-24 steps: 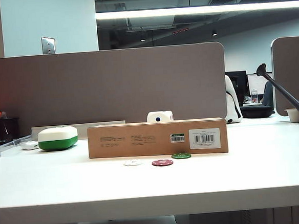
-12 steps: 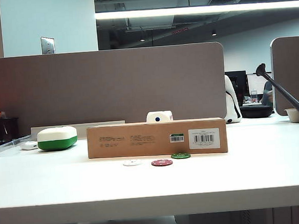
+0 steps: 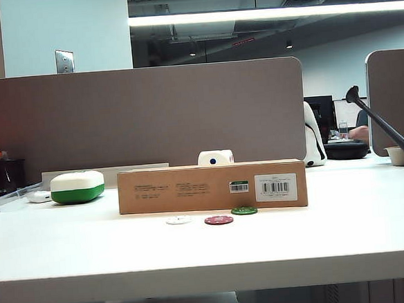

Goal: Push the chip with the highest value in the row forward next to the rectangular box.

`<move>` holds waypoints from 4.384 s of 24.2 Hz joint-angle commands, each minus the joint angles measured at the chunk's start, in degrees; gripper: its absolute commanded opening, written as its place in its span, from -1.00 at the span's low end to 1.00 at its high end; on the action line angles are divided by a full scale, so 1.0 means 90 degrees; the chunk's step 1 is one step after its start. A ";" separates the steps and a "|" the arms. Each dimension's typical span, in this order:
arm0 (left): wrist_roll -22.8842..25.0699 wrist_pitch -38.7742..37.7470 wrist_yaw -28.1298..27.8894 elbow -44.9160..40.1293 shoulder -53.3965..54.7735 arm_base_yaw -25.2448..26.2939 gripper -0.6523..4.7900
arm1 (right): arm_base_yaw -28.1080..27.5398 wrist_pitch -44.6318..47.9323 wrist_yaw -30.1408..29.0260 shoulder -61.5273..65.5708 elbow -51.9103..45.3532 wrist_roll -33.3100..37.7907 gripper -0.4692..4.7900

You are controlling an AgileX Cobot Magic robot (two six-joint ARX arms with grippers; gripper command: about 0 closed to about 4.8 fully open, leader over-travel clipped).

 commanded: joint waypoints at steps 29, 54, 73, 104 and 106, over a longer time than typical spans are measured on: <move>-0.0017 0.0039 0.0019 0.0027 0.0005 -0.0012 -0.78 | -0.6200 0.2067 -0.5554 -0.0316 -0.0090 -0.1617 -0.86; -0.0015 0.0039 0.0022 0.0027 0.0005 -0.0012 -0.78 | -0.7512 0.4092 -0.4294 -0.3079 -0.4252 -0.1226 -0.86; -0.0017 0.0039 0.0022 0.0027 0.0005 -0.0012 -0.78 | -0.7764 0.3456 -0.4342 -0.3079 -0.4488 -0.1127 -0.86; -0.0017 0.0039 0.0022 0.0027 0.0005 -0.0012 -0.78 | -0.7905 0.3427 -0.4337 -0.3079 -0.4488 -0.1297 -0.86; -0.0017 0.0039 0.0022 0.0027 0.0005 -0.0012 -0.78 | -0.7902 0.3427 -0.4337 -0.3079 -0.4488 -0.1297 -0.86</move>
